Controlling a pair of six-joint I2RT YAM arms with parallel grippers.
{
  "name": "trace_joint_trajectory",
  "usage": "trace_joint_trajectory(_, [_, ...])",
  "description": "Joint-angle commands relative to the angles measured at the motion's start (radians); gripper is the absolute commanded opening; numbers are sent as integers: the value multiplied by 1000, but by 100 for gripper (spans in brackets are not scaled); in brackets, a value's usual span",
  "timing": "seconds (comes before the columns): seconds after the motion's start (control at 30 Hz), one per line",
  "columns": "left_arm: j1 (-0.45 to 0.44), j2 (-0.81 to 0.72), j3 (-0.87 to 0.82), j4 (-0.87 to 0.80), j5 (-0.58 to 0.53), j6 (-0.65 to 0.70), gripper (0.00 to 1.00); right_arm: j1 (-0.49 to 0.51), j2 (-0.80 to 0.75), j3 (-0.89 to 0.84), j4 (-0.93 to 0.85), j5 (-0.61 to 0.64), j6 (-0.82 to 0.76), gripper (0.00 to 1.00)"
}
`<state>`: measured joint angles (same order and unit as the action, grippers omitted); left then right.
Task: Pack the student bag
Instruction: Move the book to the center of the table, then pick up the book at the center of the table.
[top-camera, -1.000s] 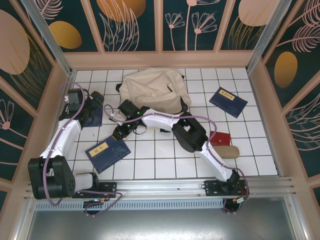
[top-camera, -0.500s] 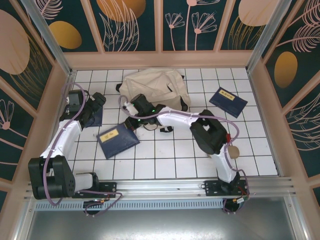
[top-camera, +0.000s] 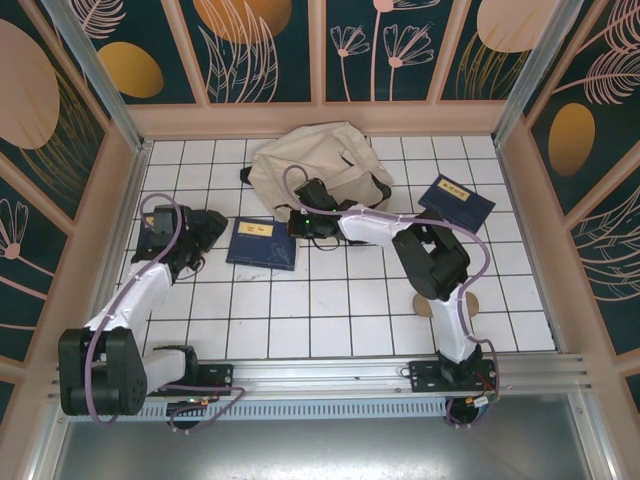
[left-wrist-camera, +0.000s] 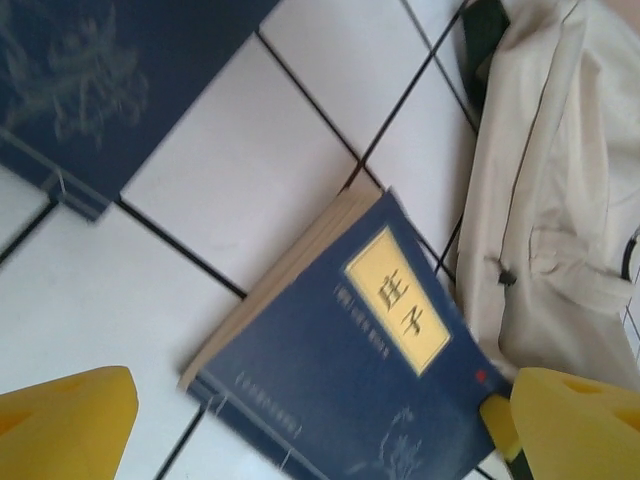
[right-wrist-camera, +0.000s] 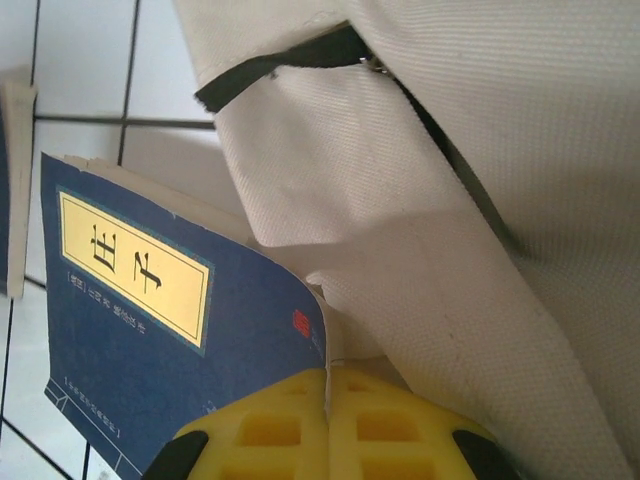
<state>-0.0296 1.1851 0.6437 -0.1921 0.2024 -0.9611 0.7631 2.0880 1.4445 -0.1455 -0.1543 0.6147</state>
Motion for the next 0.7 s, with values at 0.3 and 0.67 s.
trace_joint_trajectory(0.3, [-156,94,-136,250,56,-194,81,-43,80,11,-47,-40,99,0])
trace_joint_trajectory(0.67, [-162,217,-119,316,55,-209,69,-68,89,-5,-41,-82,118,0])
